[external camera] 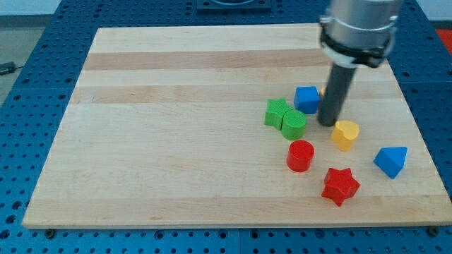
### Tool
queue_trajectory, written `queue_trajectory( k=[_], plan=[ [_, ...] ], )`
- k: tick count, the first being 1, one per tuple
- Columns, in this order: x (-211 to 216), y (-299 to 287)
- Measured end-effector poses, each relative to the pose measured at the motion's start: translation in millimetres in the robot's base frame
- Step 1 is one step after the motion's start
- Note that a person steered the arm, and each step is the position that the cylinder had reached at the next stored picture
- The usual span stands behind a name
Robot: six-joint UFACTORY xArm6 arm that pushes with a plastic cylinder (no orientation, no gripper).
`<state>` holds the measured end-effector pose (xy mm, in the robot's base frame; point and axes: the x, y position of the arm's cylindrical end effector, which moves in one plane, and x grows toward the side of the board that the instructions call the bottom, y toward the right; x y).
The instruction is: Push the yellow heart into the red circle
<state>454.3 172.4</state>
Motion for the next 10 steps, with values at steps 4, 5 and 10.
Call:
queue_trajectory(
  k=[4, 5, 10],
  plan=[
    [37.3, 23.8],
    [33.2, -4.1],
    [33.2, 27.0]
  ],
)
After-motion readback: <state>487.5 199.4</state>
